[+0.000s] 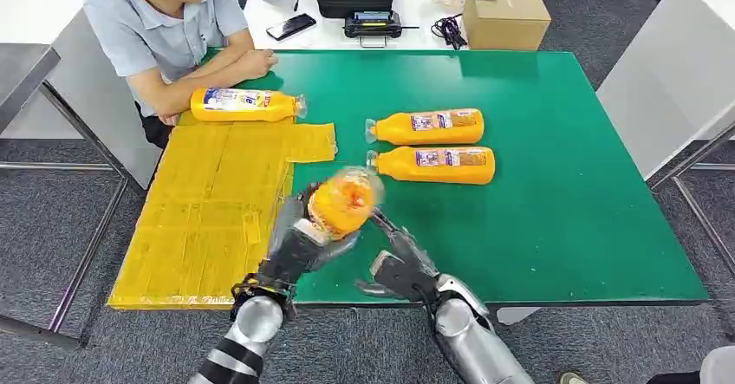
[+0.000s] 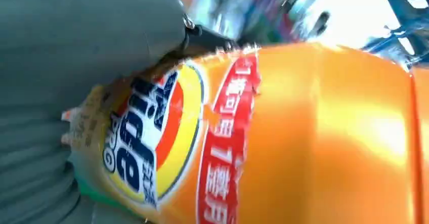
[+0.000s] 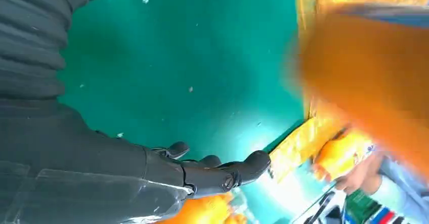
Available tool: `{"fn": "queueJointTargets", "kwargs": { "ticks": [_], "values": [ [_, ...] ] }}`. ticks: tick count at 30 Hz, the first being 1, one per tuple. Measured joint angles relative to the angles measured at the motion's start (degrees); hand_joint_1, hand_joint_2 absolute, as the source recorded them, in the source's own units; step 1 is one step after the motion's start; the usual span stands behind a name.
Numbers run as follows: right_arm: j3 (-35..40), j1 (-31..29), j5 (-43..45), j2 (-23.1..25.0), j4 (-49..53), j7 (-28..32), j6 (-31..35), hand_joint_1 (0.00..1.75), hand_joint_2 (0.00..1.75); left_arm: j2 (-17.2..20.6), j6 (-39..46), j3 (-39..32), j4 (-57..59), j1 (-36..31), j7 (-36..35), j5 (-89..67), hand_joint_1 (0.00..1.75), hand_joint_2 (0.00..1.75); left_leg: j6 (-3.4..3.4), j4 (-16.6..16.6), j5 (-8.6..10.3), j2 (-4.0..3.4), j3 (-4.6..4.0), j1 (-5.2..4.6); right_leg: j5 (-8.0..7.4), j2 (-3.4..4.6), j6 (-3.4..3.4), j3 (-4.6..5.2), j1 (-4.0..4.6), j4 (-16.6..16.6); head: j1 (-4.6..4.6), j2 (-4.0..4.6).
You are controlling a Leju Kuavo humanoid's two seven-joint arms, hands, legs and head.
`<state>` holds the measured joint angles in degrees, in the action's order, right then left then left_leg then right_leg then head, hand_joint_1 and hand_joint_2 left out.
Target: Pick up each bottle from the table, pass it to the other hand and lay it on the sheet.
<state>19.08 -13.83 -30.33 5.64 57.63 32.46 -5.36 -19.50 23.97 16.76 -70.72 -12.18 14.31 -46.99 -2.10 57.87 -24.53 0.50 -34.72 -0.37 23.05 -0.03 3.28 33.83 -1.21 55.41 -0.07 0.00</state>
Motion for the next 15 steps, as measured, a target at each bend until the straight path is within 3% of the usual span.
{"fn": "queueJointTargets", "kwargs": {
  "ticks": [2,7,11,15],
  "values": [
    [-0.68,0.24,-0.46,0.15,1.14,-0.13,0.00,0.00,1.75,0.04,1.12,-0.87,-2.69,0.02,-3.46,-13.51,1.75,1.75,0.00,0.00,0.00,0.00,0.00,0.00,0.00,0.00,0.00,0.00,0.00,0.00,0.00,0.00],
    [-1.99,0.86,-0.68,0.33,3.15,-0.31,-0.02,0.00,1.75,0.04,2.00,-3.24,-6.33,0.05,-5.20,-14.59,1.75,1.75,0.00,0.00,0.01,0.01,0.02,0.00,0.00,-0.01,0.00,-0.01,0.00,0.00,0.00,0.00],
    [-2.69,1.01,-0.85,0.31,3.65,-0.26,-0.66,0.00,1.75,0.31,1.82,-5.01,-7.04,-0.24,-13.29,-34.29,1.75,1.75,0.00,0.00,0.01,-0.01,0.02,0.00,0.00,0.01,0.00,0.00,0.00,0.00,-0.02,0.00],
    [-3.11,1.05,-0.66,0.31,3.63,0.08,-0.81,0.00,1.75,0.48,1.76,-6.51,-6.87,-0.43,-14.57,-37.49,1.75,1.75,0.00,0.00,0.01,0.01,0.01,0.00,0.00,0.00,0.00,0.00,-0.01,0.00,-0.02,0.00]
  ]
}}
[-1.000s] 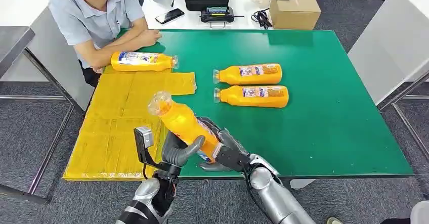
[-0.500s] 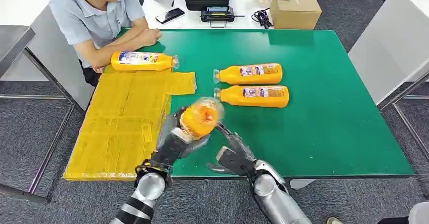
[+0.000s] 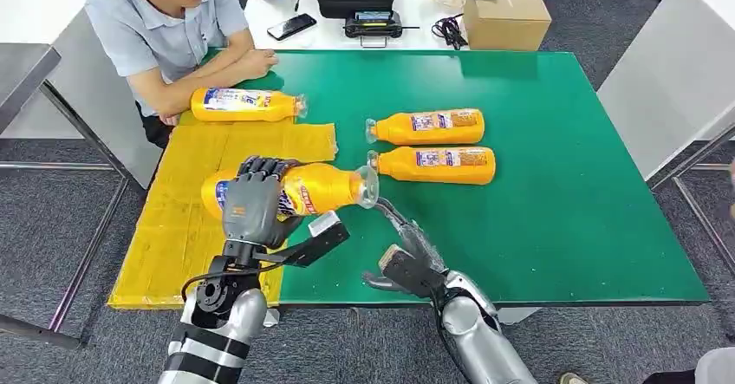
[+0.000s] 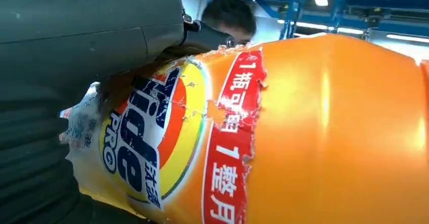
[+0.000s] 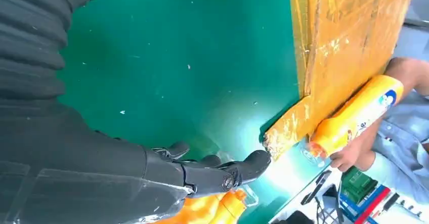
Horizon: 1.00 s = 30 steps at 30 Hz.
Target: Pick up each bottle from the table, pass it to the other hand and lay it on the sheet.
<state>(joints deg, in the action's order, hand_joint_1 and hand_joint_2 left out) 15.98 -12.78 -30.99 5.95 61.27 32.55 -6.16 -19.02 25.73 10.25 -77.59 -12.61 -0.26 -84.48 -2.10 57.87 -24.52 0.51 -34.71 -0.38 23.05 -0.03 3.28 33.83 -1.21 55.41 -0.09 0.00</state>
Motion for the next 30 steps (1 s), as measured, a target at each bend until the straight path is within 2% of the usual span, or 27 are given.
{"fn": "queueJointTargets", "kwargs": {
  "ticks": [4,10,16,23,24,25,30],
  "values": [
    [-0.22,0.00,0.11,0.00,0.00,0.13,-0.04,0.00,1.75,0.11,-1.56,-0.50,0.37,-0.39,-1.67,-1.89,1.75,1.75,0.00,0.00,0.00,-0.01,0.00,0.00,0.00,0.00,0.00,0.01,0.00,0.00,0.00,0.00],
    [-0.28,-0.68,0.55,0.00,-0.59,1.99,-0.63,0.00,1.75,2.28,-7.98,-0.41,8.97,-5.15,-13.18,-5.38,1.75,1.75,0.02,0.00,0.03,-0.02,0.01,0.01,-0.01,0.01,0.00,0.01,0.01,0.00,0.02,0.00],
    [-0.26,-2.09,0.59,0.39,-2.10,2.75,-0.72,0.00,1.75,4.55,-8.26,-0.41,18.58,-10.05,-14.01,-5.51,1.75,1.75,0.02,0.00,0.09,0.00,0.00,0.01,-0.02,0.00,0.00,0.00,0.00,0.04,0.00,0.00],
    [-0.26,-2.32,0.61,0.63,-3.10,2.95,-0.70,0.00,1.75,5.62,-9.20,-0.55,23.47,-11.86,-12.59,-5.51,1.75,1.75,0.02,0.00,0.08,0.01,-0.08,-0.01,-0.01,-0.01,0.00,0.05,-0.01,0.02,0.00,0.00],
    [-0.26,-2.35,0.68,0.63,-3.26,3.08,-0.68,0.00,1.75,5.64,-10.05,-0.78,24.21,-12.15,-11.72,-5.51,1.45,1.75,0.02,0.00,0.08,0.01,-0.09,-0.01,-0.01,-0.01,0.00,0.05,-0.01,0.02,0.00,0.00],
    [-0.26,-2.40,0.70,0.63,-3.37,3.19,-0.68,0.00,1.75,5.64,-10.58,-1.20,24.94,-12.47,-11.03,-5.51,0.12,1.75,0.02,0.00,0.08,0.01,-0.09,-0.01,-0.01,-0.01,0.00,0.05,-0.01,0.02,-0.02,0.00],
    [-0.26,-2.94,0.76,0.63,-4.44,4.13,-0.55,0.00,1.75,5.73,-8.94,-2.93,30.30,-13.91,-10.27,-5.53,0.09,1.75,0.02,0.00,0.08,0.00,-0.06,0.00,-0.02,-0.01,0.00,0.05,0.00,0.03,0.00,0.00]
  ]
}}
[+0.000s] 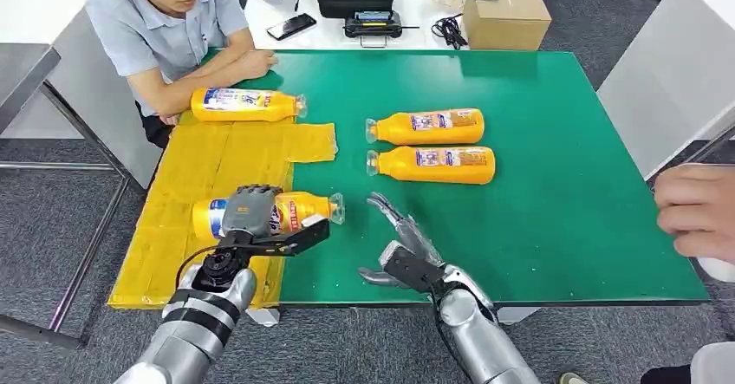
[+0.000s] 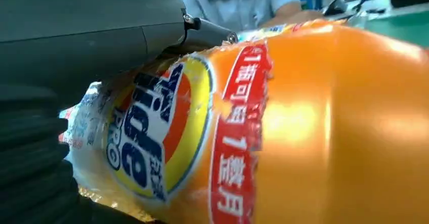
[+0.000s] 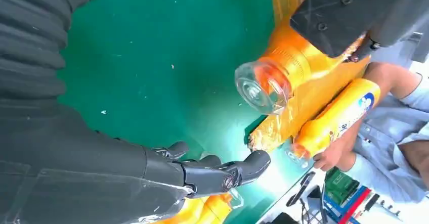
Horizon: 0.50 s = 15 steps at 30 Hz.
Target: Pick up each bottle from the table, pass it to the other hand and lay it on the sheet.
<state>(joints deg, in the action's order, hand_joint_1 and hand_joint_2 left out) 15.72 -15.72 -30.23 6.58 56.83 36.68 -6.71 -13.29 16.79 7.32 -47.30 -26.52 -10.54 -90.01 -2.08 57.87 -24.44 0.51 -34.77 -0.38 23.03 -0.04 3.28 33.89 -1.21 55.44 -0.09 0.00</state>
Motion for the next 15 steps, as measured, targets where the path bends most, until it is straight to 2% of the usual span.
{"fn": "queueJointTargets", "kwargs": {
  "ticks": [2,5,15],
  "values": [
    [0.00,-0.11,0.02,0.02,-0.30,0.11,0.04,0.00,1.75,0.13,0.02,-0.04,1.33,-0.41,-0.15,0.02,0.09,1.75,0.00,0.00,0.00,0.01,-0.01,0.01,0.00,-0.01,0.00,0.00,0.01,0.00,0.00,0.00],
    [0.00,-0.46,0.11,0.02,-0.74,0.20,0.04,0.00,1.75,0.24,0.00,-0.15,3.36,-1.32,-0.57,0.02,0.00,1.75,0.00,0.00,0.00,-0.01,-0.01,0.01,0.00,0.00,0.00,0.00,0.00,0.01,0.00,0.00],
    [0.00,-0.86,0.63,0.00,-2.03,0.63,0.09,0.00,1.75,0.57,0.17,-1.75,8.04,-2.90,-0.59,0.00,0.00,1.75,0.00,0.00,0.00,0.01,0.00,0.00,0.00,-0.01,0.00,-0.01,0.00,0.01,0.00,0.00]
  ]
}}
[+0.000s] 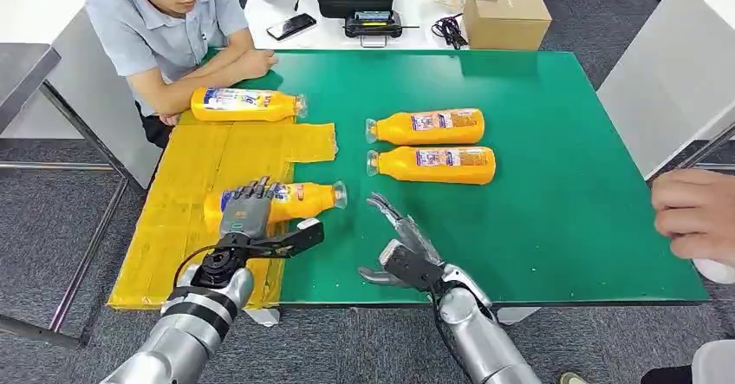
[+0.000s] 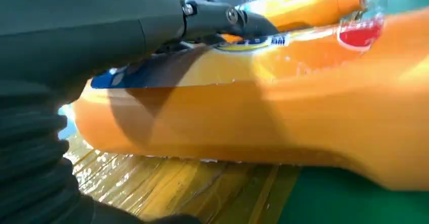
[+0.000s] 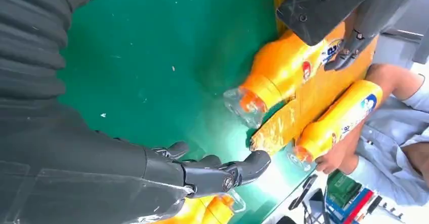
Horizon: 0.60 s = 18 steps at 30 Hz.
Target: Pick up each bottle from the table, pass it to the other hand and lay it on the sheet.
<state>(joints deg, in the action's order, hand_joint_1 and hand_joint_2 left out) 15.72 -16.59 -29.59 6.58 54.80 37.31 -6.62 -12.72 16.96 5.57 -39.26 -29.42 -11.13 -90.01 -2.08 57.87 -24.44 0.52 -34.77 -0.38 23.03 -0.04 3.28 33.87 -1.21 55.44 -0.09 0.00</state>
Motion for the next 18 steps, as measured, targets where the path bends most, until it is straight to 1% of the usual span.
{"fn": "queueJointTargets", "kwargs": {
  "ticks": [8,18],
  "values": [
    [0.00,-0.47,0.07,-0.09,-0.98,0.17,0.35,0.00,1.75,0.15,0.55,-0.02,2.45,-1.33,0.09,0.00,0.00,1.75,0.00,0.00,0.00,0.00,0.16,0.00,0.00,0.00,0.00,-0.14,0.00,0.00,0.00,0.00],
    [-0.55,-0.43,0.04,-0.13,-1.47,0.35,1.05,0.00,1.75,-0.04,2.08,0.04,2.62,-1.22,1.68,0.00,0.00,1.75,0.00,0.00,0.01,0.00,0.17,0.00,0.00,0.00,0.00,-0.13,0.00,0.00,0.00,0.00]
  ]
}}
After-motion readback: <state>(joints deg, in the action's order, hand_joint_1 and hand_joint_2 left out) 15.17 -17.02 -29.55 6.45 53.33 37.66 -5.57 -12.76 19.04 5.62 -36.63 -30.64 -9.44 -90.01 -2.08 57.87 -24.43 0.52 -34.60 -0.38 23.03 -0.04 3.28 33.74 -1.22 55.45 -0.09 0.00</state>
